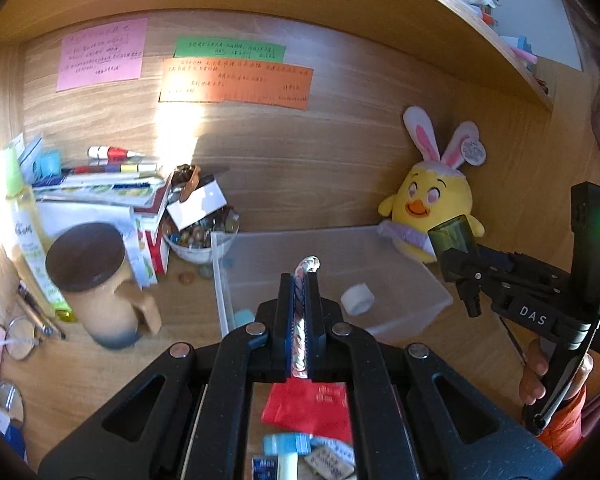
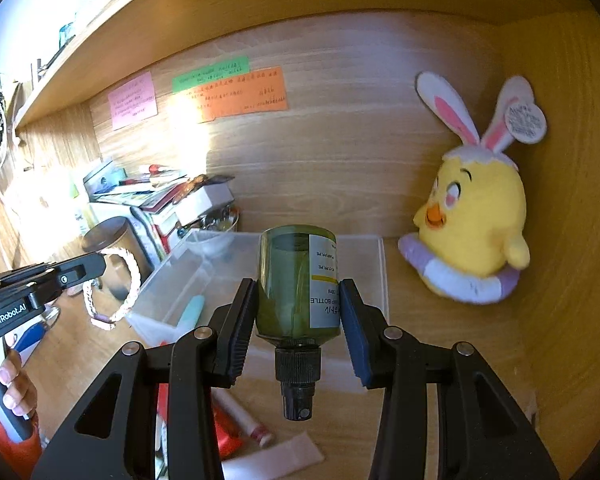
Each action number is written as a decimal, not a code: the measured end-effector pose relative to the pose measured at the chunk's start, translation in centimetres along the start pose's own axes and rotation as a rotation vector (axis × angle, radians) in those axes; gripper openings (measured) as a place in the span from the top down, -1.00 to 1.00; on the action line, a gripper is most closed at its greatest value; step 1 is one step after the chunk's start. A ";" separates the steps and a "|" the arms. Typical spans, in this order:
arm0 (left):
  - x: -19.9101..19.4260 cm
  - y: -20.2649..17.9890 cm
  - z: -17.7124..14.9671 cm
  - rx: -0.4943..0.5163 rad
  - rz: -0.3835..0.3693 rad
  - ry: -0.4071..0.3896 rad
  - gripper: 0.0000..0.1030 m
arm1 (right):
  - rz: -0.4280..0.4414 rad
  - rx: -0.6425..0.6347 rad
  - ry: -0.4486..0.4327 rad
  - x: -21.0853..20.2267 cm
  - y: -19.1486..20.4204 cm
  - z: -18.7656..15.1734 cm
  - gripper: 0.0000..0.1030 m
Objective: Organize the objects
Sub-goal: 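Carry cord and green bottle into the clear box and release both, then grasp the pale stick with the left gripper while the right grasps the white tube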
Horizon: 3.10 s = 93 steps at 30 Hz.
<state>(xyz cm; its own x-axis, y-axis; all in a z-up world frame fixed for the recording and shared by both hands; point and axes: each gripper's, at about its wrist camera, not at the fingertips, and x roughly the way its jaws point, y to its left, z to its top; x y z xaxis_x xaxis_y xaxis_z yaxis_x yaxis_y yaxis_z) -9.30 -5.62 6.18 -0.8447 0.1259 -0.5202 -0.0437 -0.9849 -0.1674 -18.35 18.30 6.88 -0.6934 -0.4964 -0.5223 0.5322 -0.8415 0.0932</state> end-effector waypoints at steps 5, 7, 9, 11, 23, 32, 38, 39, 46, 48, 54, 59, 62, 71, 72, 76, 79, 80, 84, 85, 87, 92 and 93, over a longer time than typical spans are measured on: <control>1.6 0.0 1.0 0.002 0.008 0.009 0.94 | -0.007 -0.014 -0.003 1.1 -0.1 1.4 0.26; 2.3 0.0 1.4 0.004 0.011 0.013 0.94 | -0.014 -0.020 -0.003 1.5 -0.1 1.8 0.26; 3.0 0.0 1.8 0.008 0.020 0.017 0.94 | -0.024 -0.030 -0.001 2.0 -0.1 2.1 0.26; 3.9 0.0 2.0 0.012 0.034 0.028 0.94 | -0.028 -0.037 0.008 2.7 -0.1 2.3 0.26; 9.3 0.3 0.8 0.012 0.032 0.158 0.94 | -0.050 -0.064 0.142 8.6 -0.7 0.8 0.26; 11.8 -0.8 -0.7 0.054 0.011 0.232 0.94 | -0.064 -0.099 0.218 11.0 -0.3 -0.7 0.26; 12.3 -0.7 -1.1 0.050 -0.001 0.262 0.93 | -0.065 -0.124 0.258 11.7 0.1 -1.5 0.26; 12.3 -0.7 -1.2 0.049 -0.003 0.265 0.93 | -0.067 -0.127 0.260 11.8 0.3 -1.5 0.26; 11.8 -0.6 -1.0 0.045 0.004 0.263 0.69 | -0.058 -0.126 0.292 11.8 0.2 -1.5 0.25; 11.4 -0.6 -0.9 0.044 0.007 0.253 0.58 | -0.057 -0.130 0.298 11.7 0.3 -1.6 0.23; 9.5 -0.6 -0.2 0.040 0.001 0.209 0.27 | -0.073 -0.161 0.270 10.3 1.0 -1.3 0.11; 7.1 -0.5 0.1 0.046 0.014 0.152 -0.10 | -0.072 -0.182 0.221 8.0 1.6 -0.9 -0.09; 5.6 -0.4 -0.1 0.053 0.022 0.126 -0.30 | -0.064 -0.175 0.185 6.4 1.8 -0.8 -0.31; 1.3 -0.3 -2.0 0.089 0.075 0.076 -0.78 | -0.029 -0.148 0.124 2.1 2.2 -1.7 -0.54; 1.0 -0.2 -2.3 0.089 0.076 0.078 -0.79 | -0.027 -0.148 0.119 1.7 2.3 -2.0 -0.58; 0.2 0.4 -4.0 0.067 0.067 0.110 -0.80 | -0.019 -0.146 0.111 0.3 2.6 -3.5 -0.61; 0.0 0.8 -5.2 0.055 0.066 0.136 -0.80 | -0.009 -0.133 0.128 -0.1 2.7 -4.7 -0.62; 0.0 0.9 -5.7 0.051 0.065 0.145 -0.80 | -0.008 -0.126 0.136 -0.2 2.8 -5.3 -0.62; -0.3 1.5 -7.6 0.032 0.055 0.177 -0.80 | -0.010 -0.106 0.172 -0.1 3.0 -7.3 -0.62; -0.4 1.6 -8.3 0.028 0.053 0.188 -0.80 | -0.007 -0.098 0.184 0.0 3.1 -7.9 -0.62; -0.5 1.7 -9.3 0.022 0.055 0.207 -0.80 | 0.006 -0.084 0.212 0.1 3.3 -9.0 -0.62; -0.9 1.9 -11.8 0.007 0.051 0.246 -0.71 | 0.021 -0.058 0.253 -0.2 4.3 -11.5 -0.62; -1.0 1.9 -12.1 0.007 0.050 0.250 -0.65 | 0.030 -0.054 0.256 -0.3 4.5 -11.7 -0.62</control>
<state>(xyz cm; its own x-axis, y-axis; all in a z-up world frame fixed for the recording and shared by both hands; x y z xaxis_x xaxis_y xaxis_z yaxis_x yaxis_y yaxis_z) -2.11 -6.21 -3.75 -0.6876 0.1018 -0.7189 -0.0094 -0.9913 -0.1314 -10.03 17.18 -2.50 -0.5348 -0.4448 -0.7184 0.5804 -0.8113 0.0702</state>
